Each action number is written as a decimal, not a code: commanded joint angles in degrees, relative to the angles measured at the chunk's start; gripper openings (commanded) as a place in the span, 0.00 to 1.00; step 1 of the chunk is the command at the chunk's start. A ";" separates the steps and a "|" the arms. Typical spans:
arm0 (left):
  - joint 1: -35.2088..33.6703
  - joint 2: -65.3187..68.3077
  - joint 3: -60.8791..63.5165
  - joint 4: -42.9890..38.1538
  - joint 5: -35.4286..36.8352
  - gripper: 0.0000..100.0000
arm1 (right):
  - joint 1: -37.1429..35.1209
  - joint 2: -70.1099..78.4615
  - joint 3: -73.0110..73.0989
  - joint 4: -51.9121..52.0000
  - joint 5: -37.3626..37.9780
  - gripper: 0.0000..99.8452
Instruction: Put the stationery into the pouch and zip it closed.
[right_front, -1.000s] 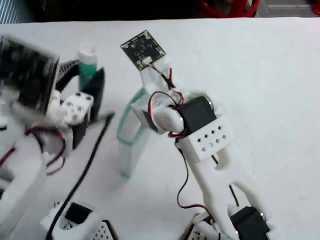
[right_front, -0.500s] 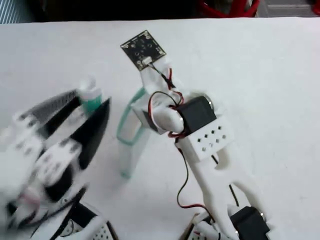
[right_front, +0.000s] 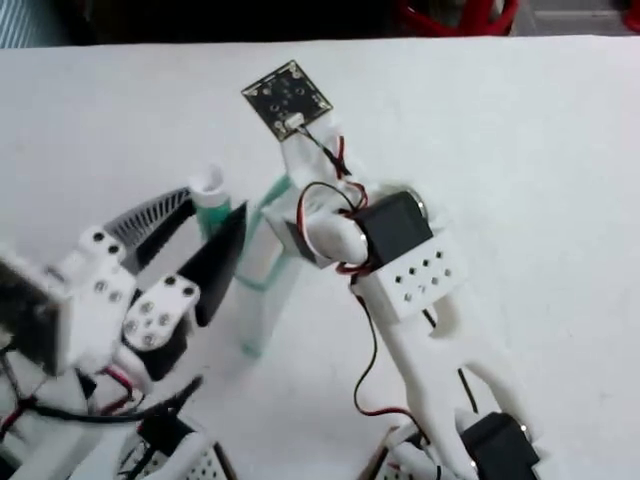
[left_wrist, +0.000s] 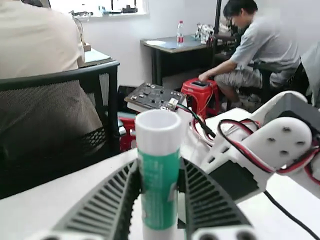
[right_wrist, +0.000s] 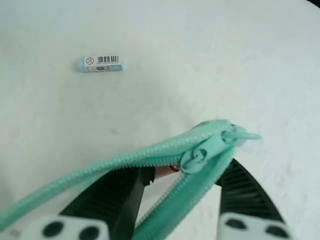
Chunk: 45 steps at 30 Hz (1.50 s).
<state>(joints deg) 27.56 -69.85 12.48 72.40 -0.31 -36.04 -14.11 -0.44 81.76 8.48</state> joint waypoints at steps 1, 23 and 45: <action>1.19 -7.34 9.58 -8.97 1.41 0.03 | -0.13 0.31 1.85 0.13 -0.18 0.19; -5.23 -23.87 49.05 -37.89 5.27 0.03 | -0.13 0.31 1.67 -0.13 -0.09 0.19; -5.32 -23.96 32.62 -11.16 5.54 0.24 | -0.13 0.31 1.67 -0.22 -0.09 0.19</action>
<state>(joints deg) 22.81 -93.93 49.93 59.82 9.19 -35.96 -14.11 -0.18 81.85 8.57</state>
